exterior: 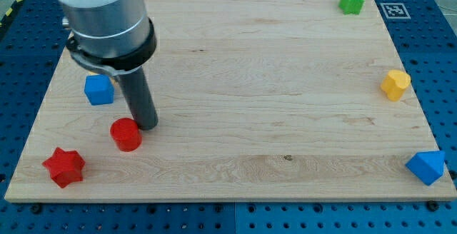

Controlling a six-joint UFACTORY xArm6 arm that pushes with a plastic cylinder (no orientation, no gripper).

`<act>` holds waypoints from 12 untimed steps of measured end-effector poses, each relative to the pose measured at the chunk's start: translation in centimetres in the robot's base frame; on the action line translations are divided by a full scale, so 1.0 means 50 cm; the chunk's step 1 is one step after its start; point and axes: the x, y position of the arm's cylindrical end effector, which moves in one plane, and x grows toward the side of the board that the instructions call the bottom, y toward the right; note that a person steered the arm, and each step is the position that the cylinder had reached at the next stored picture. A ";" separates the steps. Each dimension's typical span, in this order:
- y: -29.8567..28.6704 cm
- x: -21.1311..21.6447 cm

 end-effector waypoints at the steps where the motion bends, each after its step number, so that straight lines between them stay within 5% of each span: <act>1: -0.018 0.026; 8: -0.066 0.091; 12: 0.001 0.091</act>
